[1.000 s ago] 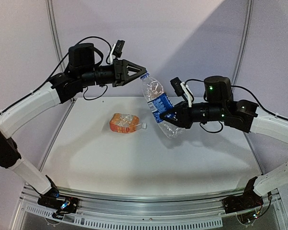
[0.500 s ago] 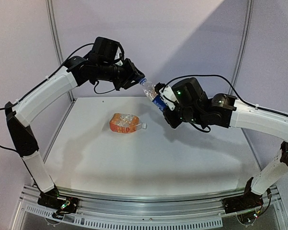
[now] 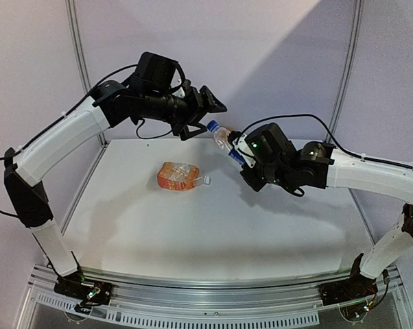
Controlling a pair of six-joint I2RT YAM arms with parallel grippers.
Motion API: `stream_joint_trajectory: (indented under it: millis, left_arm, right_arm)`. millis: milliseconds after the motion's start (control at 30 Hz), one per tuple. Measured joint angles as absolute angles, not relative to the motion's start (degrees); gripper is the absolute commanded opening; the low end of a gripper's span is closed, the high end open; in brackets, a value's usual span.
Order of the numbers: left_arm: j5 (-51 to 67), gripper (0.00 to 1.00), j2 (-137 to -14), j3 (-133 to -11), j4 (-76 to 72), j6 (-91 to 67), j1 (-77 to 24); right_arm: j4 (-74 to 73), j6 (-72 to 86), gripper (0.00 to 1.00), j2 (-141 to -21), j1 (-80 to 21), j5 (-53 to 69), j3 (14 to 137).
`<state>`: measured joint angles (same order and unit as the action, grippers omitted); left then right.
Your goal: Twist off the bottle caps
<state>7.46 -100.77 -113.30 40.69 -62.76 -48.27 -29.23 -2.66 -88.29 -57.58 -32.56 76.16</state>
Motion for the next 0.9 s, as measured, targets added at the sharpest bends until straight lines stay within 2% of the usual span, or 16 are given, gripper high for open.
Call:
stream_joint_trajectory:
  millis: [133, 300, 400, 533, 700, 900]
  left_arm:
    - [5.6, 0.95, -95.7, -108.6, 38.9, -60.8, -48.2]
    - [3.3, 0.95, -83.8, -93.7, 30.9, -57.0, -48.1]
    - [3.3, 0.94, -77.4, -83.7, 22.9, -52.9, -47.8]
    - [8.3, 0.93, -70.9, -70.9, 7.7, -45.8, -46.5]
    - [17.9, 0.93, -70.6, -68.9, -2.7, -38.1, -44.8]
    - [27.9, 0.87, -75.0, -71.1, -8.8, -35.4, -42.9]
  right_arm:
    - [-29.1, -1.3, 0.00, -87.3, -57.6, -32.4, 74.8]
    - [-27.8, 1.7, 0.00, -83.7, -56.7, -29.0, 72.6]
    - [-25.2, 3.8, 0.00, -80.3, -54.6, -22.6, 69.8]
    - [-19.5, 6.2, 0.00, -73.7, -51.5, -6.6, 63.4]
    - [-14.0, 8.5, 0.00, -68.7, -50.9, 10.8, 59.2]
    - [-11.4, 9.4, 0.00, -68.5, -50.9, 21.2, 59.1]
